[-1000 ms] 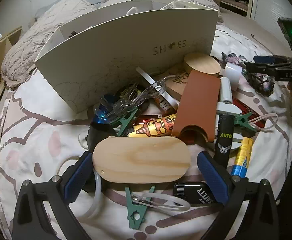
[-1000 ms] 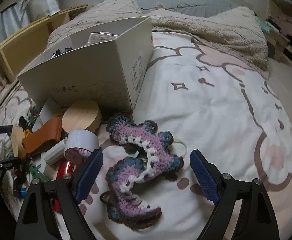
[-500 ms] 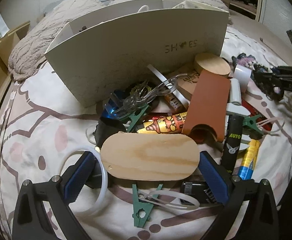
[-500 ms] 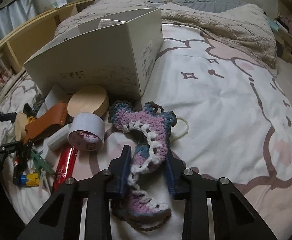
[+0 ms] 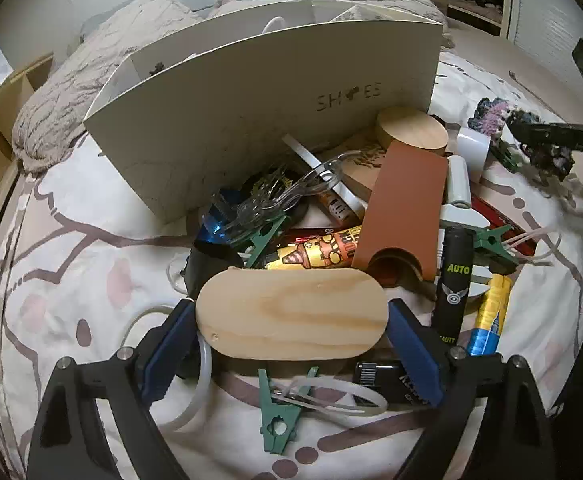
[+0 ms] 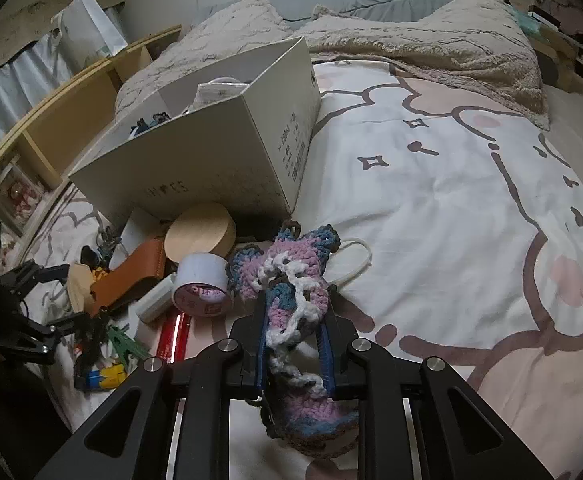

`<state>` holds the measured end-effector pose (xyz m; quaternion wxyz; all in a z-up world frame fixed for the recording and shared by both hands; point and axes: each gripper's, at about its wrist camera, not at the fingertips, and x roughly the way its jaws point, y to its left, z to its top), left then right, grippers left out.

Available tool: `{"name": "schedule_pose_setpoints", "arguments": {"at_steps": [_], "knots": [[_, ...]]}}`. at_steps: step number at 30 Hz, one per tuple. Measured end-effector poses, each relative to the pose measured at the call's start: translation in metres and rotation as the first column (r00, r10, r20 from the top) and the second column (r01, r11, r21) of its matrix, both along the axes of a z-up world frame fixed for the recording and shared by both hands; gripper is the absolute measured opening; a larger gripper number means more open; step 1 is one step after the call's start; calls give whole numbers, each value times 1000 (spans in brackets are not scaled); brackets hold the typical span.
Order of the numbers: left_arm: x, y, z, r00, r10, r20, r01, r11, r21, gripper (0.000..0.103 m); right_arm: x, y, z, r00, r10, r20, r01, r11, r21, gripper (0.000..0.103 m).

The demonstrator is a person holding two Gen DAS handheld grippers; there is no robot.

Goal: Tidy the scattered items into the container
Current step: 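Lift the crocheted piece with the right tool while the left tool grasps the wooden oval board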

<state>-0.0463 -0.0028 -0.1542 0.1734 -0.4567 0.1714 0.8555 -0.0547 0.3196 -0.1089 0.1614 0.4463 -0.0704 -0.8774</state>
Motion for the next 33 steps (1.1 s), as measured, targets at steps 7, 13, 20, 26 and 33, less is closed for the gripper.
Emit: {"name": "schedule_pose_setpoints", "arguments": {"at_steps": [7,13,20,26,33], "knots": [[0,1,-2,1000,7,-8,-7,1000,-7,94,1,3,4,1000,-2,-5,1,1000,-23,22],[1,5,-4,1000,12,-16,-12,1000,-26,94,3,4,6,1000,-6,-9,6,1000,-25,22],[2,2,0,999,33,-17,-33,999,-2,94,5,8,9,1000,-18,-16,18,999,-33,22],[2,0,8,998,46,-37,-46,999,16,94,5,13,12,999,-32,-24,31,999,-44,22],[0,-6,17,995,73,-65,-71,997,30,94,7,19,22,997,-52,-64,50,998,-43,22]]}}
